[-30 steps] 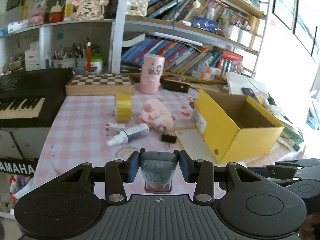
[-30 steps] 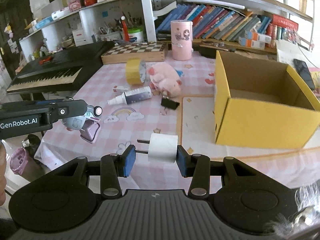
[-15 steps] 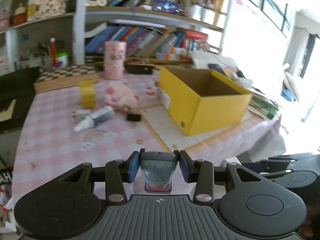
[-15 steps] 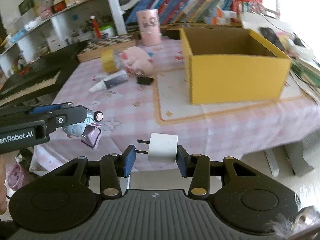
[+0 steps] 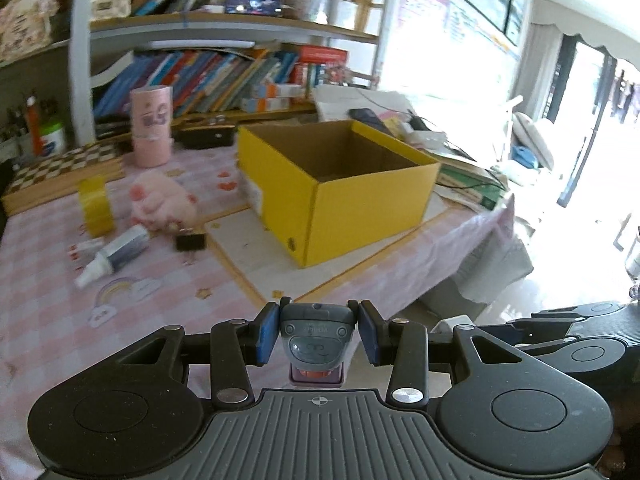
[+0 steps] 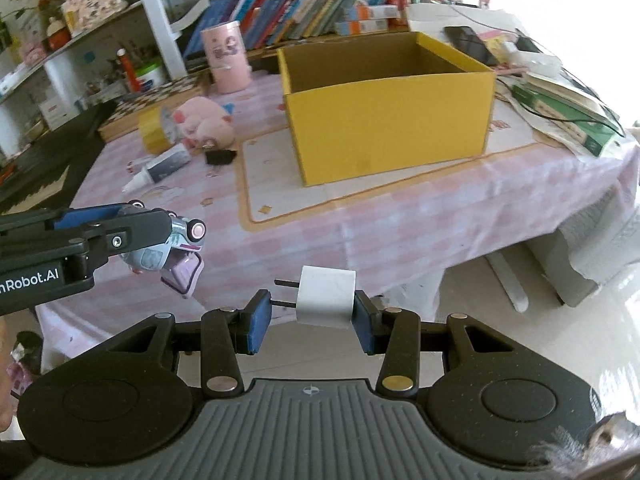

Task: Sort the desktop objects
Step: 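Carry the oximeter in the left tool and plug in the right tool over the yellow box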

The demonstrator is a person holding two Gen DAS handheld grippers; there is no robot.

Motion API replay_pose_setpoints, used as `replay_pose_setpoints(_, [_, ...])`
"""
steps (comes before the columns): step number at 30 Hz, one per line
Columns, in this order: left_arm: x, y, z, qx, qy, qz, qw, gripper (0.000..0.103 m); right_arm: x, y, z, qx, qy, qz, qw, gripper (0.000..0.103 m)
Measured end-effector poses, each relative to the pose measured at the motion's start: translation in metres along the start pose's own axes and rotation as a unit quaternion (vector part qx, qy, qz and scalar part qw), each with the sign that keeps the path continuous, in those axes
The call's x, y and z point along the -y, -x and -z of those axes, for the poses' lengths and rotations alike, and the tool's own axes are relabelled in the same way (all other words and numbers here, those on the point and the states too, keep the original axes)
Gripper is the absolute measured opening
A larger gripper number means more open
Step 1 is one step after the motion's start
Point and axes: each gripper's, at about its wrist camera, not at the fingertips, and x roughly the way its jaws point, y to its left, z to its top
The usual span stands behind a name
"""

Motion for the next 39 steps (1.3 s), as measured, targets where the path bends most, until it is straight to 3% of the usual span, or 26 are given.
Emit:
replay_pose_setpoints(6, [0.015,-0.012,-0.008,-0.003,-0.017,0.015,0.9997,0.041,0.018,0.0,-0.002,-0.001,-0.017,0.011,1.0,0.041])
replay_pose_setpoints(22, [0.038,-0.042,-0.04,0.01,-0.03,0.012,0.9994,0.041,0.055,-0.018,-0.037,-0.003,-0.009,0.0,1.0,0.041])
replay_pose_setpoints(32, [0.056,-0.067,-0.073,0.038,-0.034,0.003,0.9987,0.041,0.087,-0.028,-0.078,0.015,0.015,-0.013,1.0,0.041])
replay_pose_setpoints(39, [0.07,-0.086,-0.107,0.072,-0.024,-0.006,0.9971,0.041,0.11,-0.029,-0.12,0.05,0.057,-0.024,0.997,0.041])
